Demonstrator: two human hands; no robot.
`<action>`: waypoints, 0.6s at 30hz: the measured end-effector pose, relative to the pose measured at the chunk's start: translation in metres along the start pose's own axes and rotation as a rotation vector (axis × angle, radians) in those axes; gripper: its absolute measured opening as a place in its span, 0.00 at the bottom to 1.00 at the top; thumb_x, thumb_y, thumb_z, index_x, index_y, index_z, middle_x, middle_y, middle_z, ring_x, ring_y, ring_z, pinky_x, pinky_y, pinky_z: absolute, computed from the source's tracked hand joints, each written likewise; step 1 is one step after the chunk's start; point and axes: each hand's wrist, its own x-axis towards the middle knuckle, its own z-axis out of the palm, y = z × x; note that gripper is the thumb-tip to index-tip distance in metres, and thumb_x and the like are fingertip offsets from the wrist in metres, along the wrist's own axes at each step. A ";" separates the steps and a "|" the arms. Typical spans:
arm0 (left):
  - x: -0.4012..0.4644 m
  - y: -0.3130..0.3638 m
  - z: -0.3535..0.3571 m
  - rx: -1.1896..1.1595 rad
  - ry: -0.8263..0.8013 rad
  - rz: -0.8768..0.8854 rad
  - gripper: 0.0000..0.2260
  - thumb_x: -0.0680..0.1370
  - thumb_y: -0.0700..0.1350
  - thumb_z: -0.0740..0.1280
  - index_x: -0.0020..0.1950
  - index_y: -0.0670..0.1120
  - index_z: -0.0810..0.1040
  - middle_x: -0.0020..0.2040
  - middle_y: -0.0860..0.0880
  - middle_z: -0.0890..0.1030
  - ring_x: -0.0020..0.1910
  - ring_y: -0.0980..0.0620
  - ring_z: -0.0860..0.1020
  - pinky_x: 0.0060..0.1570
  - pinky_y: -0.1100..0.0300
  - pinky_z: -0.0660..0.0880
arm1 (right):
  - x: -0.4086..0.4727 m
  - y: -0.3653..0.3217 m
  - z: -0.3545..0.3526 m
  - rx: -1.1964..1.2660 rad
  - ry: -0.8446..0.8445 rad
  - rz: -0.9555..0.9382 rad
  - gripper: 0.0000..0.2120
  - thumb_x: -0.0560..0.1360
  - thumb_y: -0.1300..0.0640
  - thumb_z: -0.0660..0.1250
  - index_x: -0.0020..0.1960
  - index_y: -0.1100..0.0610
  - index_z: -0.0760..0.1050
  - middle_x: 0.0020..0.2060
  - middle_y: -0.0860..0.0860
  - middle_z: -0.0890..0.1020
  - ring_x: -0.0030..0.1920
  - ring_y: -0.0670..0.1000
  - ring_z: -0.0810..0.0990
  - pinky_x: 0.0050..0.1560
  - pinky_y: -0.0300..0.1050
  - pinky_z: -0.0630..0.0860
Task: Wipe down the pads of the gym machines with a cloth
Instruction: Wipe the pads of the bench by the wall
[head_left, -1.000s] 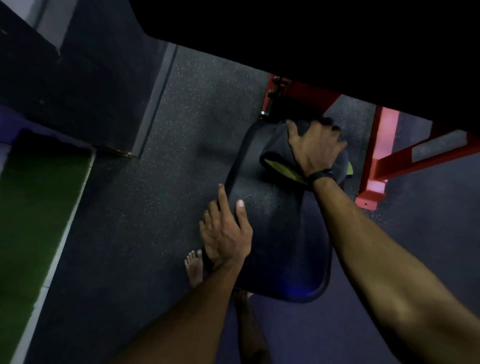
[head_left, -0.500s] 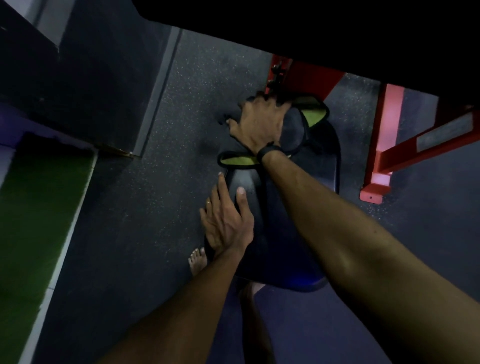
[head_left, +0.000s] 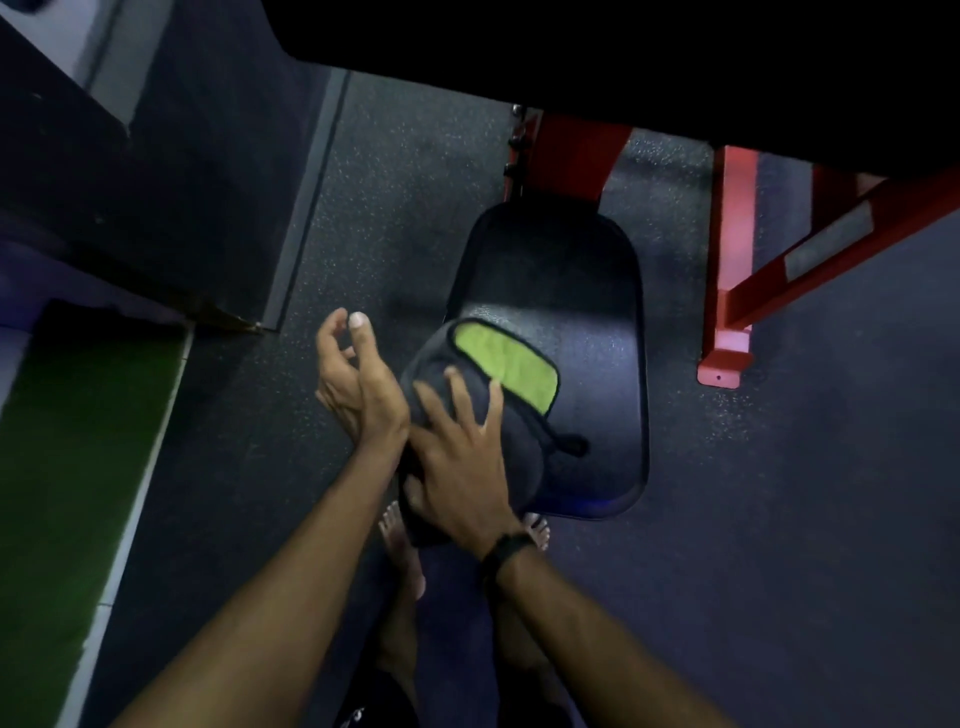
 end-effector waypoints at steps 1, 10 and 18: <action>0.003 0.001 0.000 0.021 -0.031 0.002 0.26 0.79 0.61 0.58 0.69 0.45 0.76 0.61 0.51 0.80 0.49 0.74 0.74 0.61 0.55 0.74 | -0.016 0.000 0.002 -0.013 -0.011 -0.032 0.29 0.67 0.48 0.68 0.68 0.47 0.75 0.74 0.53 0.68 0.78 0.64 0.57 0.71 0.77 0.50; -0.009 0.007 0.005 0.157 -0.115 -0.009 0.24 0.80 0.60 0.55 0.70 0.49 0.75 0.60 0.57 0.77 0.48 0.77 0.71 0.67 0.42 0.69 | 0.019 0.060 -0.018 0.089 0.105 0.293 0.31 0.67 0.49 0.61 0.70 0.46 0.70 0.72 0.55 0.70 0.74 0.62 0.63 0.70 0.71 0.59; -0.029 -0.001 0.017 0.272 -0.237 0.002 0.27 0.80 0.59 0.52 0.74 0.48 0.72 0.70 0.49 0.76 0.65 0.53 0.74 0.71 0.43 0.64 | 0.149 0.138 -0.035 -0.041 0.122 0.487 0.27 0.74 0.47 0.63 0.73 0.46 0.69 0.74 0.54 0.67 0.75 0.61 0.61 0.70 0.67 0.60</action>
